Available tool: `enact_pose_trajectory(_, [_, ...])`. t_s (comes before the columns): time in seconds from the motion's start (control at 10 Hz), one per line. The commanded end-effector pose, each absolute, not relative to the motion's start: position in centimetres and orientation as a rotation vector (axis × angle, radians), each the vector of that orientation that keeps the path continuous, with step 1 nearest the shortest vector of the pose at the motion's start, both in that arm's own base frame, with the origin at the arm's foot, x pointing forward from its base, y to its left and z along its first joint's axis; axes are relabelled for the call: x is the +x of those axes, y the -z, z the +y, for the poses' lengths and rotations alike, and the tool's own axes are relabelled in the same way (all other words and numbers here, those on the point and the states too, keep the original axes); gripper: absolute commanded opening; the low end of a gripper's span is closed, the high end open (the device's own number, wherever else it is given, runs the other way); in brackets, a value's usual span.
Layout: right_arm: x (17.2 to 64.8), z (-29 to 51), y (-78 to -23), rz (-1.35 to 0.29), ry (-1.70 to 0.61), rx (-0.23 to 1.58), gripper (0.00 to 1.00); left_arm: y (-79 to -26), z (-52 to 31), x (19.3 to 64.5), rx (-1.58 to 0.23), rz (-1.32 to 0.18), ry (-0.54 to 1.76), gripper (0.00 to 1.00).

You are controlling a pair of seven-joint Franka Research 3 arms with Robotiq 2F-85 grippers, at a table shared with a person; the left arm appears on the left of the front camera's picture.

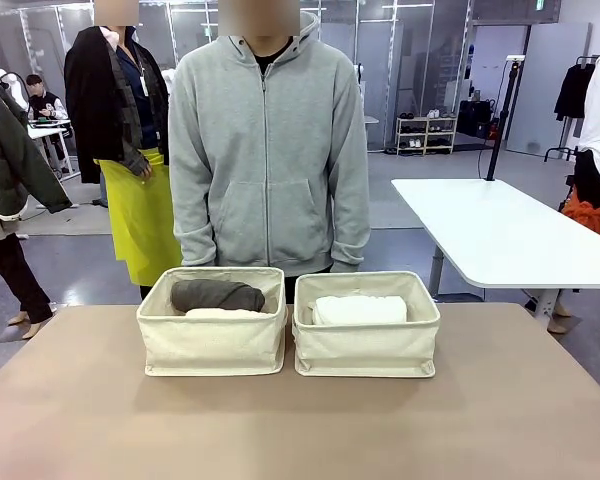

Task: Divide the towels into two baskets.
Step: Pick up one hotel-folded towel from the bottom of the table and place it in the Fabric basket indicated by the person.

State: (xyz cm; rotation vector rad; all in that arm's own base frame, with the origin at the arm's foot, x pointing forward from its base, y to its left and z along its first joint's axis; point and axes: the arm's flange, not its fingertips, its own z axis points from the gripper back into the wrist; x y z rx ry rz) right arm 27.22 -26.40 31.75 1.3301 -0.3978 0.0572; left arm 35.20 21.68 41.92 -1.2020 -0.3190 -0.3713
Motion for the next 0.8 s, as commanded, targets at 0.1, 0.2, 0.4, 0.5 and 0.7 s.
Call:
enact_pose_trajectory(0.1, [27.31, -26.07, -31.62, -0.377, -0.056, 1.324, 1.00, -42.05, 21.86, 34.79, -1.204, -0.313, 0.377, 1.00])
enact_pose_trajectory(0.2, [27.31, -26.07, -31.62, -0.377, -0.056, 1.324, 1.00, -42.05, 21.86, 34.79, -1.204, -0.313, 0.377, 1.00])
enact_pose_trajectory(0.4, [27.31, -26.07, -31.62, -0.377, -0.056, 1.324, 1.00, -42.05, 21.86, 34.79, -1.204, -0.313, 0.377, 1.00])
enact_pose_trajectory(0.5, [27.31, -26.07, -31.62, -0.377, -0.056, 1.324, 1.00, -42.05, 21.86, 34.79, -1.204, -0.313, 0.377, 1.00])
enact_pose_trajectory(0.7, [27.31, -26.07, -31.62, -0.377, -0.056, 1.324, 1.00, -42.05, 21.86, 34.79, -1.204, -0.313, 0.377, 1.00])
